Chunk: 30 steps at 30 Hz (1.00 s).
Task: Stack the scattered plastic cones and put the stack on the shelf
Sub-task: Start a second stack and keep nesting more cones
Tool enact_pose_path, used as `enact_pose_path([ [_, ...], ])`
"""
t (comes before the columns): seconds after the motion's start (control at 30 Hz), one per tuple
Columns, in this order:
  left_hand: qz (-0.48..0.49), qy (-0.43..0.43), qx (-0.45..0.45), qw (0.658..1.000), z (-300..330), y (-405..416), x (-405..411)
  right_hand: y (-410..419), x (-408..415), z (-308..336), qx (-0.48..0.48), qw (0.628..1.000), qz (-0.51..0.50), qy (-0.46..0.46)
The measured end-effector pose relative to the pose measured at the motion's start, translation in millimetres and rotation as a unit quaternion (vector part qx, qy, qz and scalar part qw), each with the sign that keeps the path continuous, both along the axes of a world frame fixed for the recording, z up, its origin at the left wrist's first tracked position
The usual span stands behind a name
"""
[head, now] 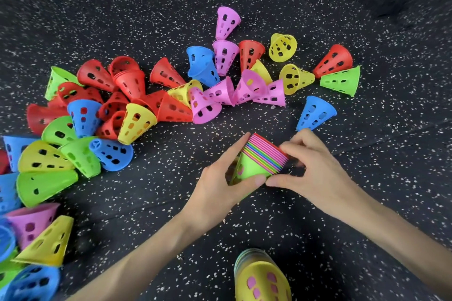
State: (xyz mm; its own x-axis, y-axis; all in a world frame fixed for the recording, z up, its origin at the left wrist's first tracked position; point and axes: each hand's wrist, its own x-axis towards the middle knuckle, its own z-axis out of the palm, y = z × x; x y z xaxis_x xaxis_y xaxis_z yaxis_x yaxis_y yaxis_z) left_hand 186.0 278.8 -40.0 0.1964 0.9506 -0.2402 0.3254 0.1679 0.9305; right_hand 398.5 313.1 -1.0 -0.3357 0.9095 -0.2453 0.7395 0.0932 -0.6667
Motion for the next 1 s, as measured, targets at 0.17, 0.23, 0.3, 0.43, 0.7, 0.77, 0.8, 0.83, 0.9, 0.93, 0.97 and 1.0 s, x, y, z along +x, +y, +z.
enact_pose_path([
  [0.17,-0.008,-0.020,0.010,1.000,-1,6,-4,-3,-7,6,0.017,0.998,-0.025,0.053],
  [0.23,0.029,-0.003,0.051,0.998,4,13,-8,-4,-6,4,-0.002,0.995,-0.066,0.074],
  [0.3,0.103,0.055,0.109,0.987,5,26,-20,-4,-3,2,-0.014,0.992,-0.098,0.077],
  [0.43,0.107,0.175,0.224,0.953,1,72,-59,-6,4,3,-0.017,0.989,-0.130,0.073],
  [0.7,-0.034,0.334,0.219,0.916,-16,129,-107,-10,3,6,-0.033,0.986,-0.142,0.082],
  [0.77,-0.030,0.366,0.235,0.900,-14,129,-107,-11,2,7,-0.032,0.986,-0.144,0.081],
  [0.8,-0.026,0.379,0.242,0.893,-13,130,-106,-12,2,7,-0.033,0.986,-0.144,0.081],
  [0.83,-0.025,0.388,0.250,0.887,-11,130,-105,-12,2,7,-0.033,0.986,-0.143,0.080],
  [0.9,-0.034,0.404,0.256,0.877,-7,129,-102,-12,2,9,-0.029,0.986,-0.143,0.081],
  [0.93,-0.050,0.415,0.246,0.875,-5,128,-100,-12,1,10,-0.027,0.986,-0.145,0.082],
  [0.97,-0.068,0.425,0.231,0.873,-5,126,-97,-12,1,12,-0.025,0.985,-0.148,0.082],
  [1.0,-0.085,0.435,0.218,0.870,-5,124,-94,-12,0,13,-0.024,0.985,-0.150,0.085],
])
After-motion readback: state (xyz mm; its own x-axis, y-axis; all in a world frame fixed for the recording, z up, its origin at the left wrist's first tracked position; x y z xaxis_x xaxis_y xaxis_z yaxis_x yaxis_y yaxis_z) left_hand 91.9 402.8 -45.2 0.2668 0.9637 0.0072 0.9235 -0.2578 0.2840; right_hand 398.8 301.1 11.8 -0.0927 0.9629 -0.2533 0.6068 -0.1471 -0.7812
